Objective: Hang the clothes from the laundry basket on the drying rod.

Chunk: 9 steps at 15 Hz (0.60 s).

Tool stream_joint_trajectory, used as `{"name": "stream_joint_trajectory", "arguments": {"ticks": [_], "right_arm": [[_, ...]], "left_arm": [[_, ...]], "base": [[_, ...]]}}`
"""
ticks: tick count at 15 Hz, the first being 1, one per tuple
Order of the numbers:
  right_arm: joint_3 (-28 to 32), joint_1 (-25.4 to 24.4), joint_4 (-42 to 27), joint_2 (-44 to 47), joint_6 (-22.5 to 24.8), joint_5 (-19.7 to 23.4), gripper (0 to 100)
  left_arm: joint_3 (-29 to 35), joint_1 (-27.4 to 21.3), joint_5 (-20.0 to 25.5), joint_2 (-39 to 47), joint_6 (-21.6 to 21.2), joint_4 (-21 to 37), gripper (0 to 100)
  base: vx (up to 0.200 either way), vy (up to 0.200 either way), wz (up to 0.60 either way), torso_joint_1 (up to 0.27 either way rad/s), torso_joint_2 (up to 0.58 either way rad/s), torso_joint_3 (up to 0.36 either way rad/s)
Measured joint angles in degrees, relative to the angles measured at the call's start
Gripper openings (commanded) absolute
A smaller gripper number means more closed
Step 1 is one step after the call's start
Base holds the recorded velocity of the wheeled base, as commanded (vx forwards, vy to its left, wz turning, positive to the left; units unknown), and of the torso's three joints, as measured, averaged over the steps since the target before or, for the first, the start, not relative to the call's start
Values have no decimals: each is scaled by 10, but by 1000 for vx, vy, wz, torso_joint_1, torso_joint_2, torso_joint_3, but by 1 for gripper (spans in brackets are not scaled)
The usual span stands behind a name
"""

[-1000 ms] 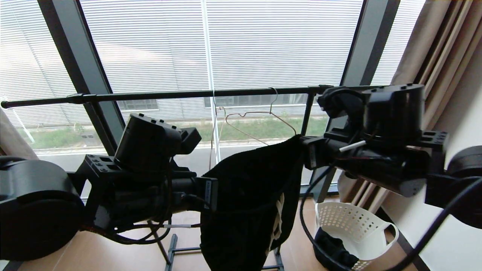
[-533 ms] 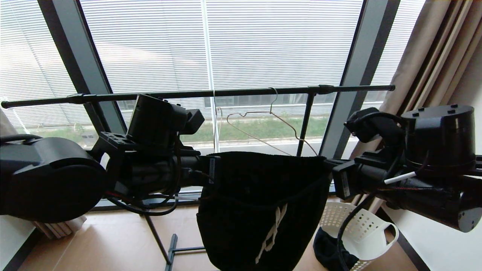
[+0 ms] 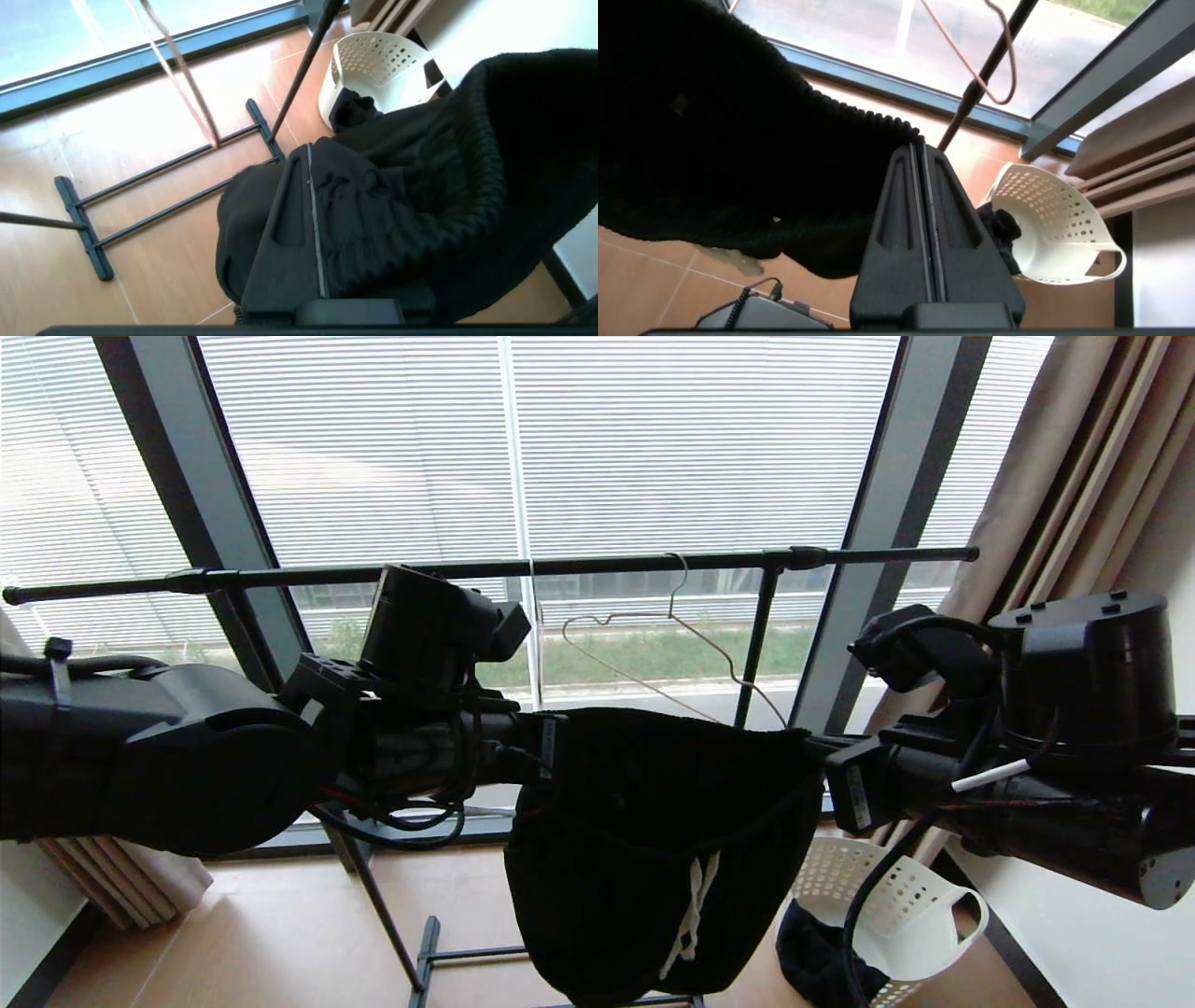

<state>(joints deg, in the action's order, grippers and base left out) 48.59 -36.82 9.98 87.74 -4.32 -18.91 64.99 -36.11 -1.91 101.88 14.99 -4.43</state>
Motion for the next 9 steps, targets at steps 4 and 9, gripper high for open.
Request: {"name": "stream_joint_trajectory", "arguments": {"ticks": [4,9], "right_arm": [[0,0,1,10,0,0,0],[0,1,5,13,0,0,0]], "left_arm": [[1,0,-3,2,-11,-2,0],[-2,-3,-3,2,-13,-2,100]], "base": [[0,0,0,0,0,0],[0,0,0,0,0,0]]}}
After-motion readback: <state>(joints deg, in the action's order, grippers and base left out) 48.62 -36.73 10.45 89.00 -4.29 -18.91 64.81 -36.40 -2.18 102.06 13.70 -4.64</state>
